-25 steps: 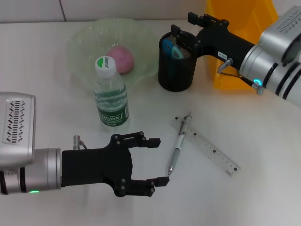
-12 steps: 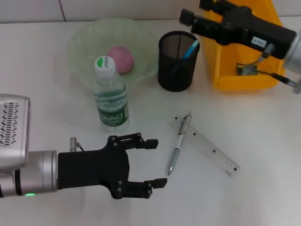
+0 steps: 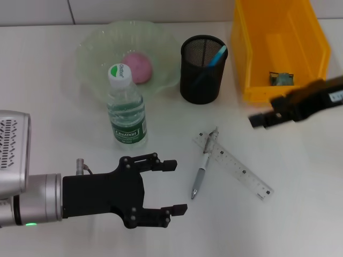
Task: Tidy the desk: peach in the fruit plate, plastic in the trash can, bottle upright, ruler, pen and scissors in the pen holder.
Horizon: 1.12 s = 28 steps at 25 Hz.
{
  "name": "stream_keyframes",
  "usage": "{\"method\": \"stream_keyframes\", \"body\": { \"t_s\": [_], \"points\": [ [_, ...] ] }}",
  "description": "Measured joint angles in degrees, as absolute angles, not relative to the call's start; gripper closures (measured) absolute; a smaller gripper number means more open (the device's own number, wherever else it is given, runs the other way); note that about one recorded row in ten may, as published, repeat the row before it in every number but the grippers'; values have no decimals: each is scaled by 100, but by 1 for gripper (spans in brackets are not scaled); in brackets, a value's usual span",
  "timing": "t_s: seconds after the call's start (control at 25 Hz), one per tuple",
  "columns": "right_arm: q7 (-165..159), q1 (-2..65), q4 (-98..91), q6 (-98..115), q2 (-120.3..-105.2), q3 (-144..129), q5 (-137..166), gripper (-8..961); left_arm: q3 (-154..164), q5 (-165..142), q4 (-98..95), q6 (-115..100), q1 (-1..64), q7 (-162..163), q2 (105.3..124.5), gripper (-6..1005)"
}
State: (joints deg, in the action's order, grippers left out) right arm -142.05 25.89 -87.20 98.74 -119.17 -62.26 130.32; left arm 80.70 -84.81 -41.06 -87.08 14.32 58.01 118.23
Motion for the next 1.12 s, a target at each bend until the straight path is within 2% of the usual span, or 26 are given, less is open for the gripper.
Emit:
{"method": "stream_keyframes", "body": {
  "t_s": [0.28, 1.12],
  "points": [
    [-14855, 2909, -8807, 10386, -11930, -6800, 14200, 114, 8056, -8481, -4117, -8748, 1398, 5814, 11776, 187],
    [-15444, 3637, -7250, 8337, -11953, -9127, 14512, 114, 7910, -8481, -4118, -8877, 1379, 5871, 11745, 187]
  ]
}}
